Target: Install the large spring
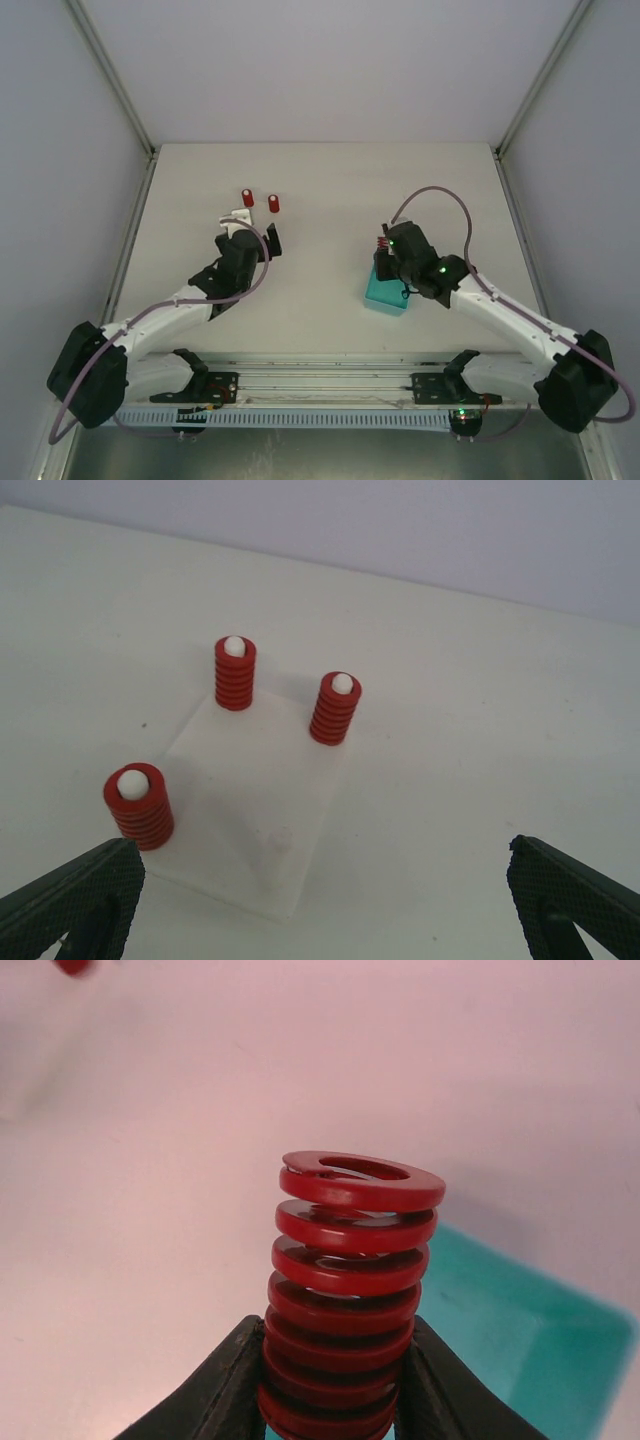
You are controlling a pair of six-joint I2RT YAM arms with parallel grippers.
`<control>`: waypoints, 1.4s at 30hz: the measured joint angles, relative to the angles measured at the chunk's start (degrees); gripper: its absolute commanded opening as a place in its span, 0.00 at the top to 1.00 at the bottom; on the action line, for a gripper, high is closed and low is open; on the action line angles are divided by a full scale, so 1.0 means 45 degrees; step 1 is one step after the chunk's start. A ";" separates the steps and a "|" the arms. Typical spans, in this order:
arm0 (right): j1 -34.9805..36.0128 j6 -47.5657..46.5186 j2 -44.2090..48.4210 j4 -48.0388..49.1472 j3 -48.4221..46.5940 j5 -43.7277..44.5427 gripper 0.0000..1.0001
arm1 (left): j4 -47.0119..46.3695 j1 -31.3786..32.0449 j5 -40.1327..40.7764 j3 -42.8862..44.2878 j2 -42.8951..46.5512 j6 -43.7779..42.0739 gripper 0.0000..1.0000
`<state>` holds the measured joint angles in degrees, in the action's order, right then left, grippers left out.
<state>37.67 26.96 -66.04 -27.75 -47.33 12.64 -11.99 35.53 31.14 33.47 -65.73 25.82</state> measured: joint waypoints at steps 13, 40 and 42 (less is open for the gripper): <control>0.0724 -0.4197 0.0967 0.6266 0.2647 -0.1928 0.89 | 0.0714 0.0000 -0.4114 0.0748 0.0826 0.0112 0.14; 0.2433 -0.6999 0.0690 1.0836 0.4376 -0.2025 0.89 | 0.1588 0.0894 -1.2075 0.4124 -0.2623 -0.0355 0.43; 0.2433 -0.7009 0.0661 1.0836 0.4376 -0.1982 0.89 | 0.1676 0.1025 -1.2172 0.4318 -0.2827 -0.0393 0.43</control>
<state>48.62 -4.58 -63.07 21.02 -27.64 3.73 -4.45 40.14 -23.64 52.90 -78.46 24.05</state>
